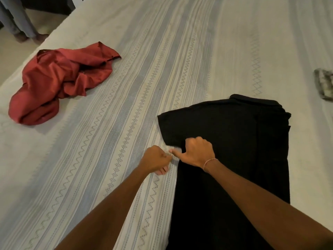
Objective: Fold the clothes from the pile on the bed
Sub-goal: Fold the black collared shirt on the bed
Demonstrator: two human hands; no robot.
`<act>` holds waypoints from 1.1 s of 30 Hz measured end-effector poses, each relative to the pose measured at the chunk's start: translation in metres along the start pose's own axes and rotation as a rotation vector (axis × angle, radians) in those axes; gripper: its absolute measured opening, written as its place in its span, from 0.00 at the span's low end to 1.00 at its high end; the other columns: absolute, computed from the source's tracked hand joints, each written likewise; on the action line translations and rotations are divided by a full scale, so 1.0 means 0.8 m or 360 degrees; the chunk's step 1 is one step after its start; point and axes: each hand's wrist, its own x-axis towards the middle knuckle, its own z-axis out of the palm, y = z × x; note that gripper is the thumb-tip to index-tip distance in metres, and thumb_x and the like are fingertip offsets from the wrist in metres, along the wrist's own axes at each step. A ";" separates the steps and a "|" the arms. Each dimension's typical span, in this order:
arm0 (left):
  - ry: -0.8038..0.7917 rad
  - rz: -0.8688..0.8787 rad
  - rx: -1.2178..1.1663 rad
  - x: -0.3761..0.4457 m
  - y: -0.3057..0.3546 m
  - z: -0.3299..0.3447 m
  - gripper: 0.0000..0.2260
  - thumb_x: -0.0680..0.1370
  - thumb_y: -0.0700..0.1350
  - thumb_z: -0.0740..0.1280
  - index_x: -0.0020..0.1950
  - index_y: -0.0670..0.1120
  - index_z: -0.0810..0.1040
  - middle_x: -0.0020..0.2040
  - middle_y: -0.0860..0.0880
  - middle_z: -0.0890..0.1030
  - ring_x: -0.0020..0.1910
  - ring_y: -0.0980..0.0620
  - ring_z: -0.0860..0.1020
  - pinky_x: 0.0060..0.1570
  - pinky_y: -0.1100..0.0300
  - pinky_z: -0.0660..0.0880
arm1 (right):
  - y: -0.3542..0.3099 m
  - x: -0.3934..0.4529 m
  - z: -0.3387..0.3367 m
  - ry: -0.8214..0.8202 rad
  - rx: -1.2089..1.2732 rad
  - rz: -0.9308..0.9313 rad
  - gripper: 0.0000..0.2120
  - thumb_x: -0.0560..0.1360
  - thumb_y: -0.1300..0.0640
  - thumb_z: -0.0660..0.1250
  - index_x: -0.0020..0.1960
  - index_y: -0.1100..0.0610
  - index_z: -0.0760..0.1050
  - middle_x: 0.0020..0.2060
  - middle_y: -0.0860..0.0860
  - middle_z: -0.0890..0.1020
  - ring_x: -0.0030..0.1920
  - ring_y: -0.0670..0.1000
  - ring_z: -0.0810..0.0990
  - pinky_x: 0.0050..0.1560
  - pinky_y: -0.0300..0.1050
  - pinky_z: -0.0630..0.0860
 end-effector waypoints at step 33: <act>0.0080 -0.0086 0.0277 -0.297 -0.173 0.161 0.13 0.76 0.43 0.73 0.39 0.46 0.69 0.32 0.53 0.72 0.29 0.60 0.70 0.27 0.70 0.66 | -0.057 -0.140 0.010 -0.0474 0.0888 0.0448 0.12 0.82 0.55 0.58 0.50 0.61 0.77 0.41 0.57 0.84 0.38 0.52 0.84 0.41 0.47 0.81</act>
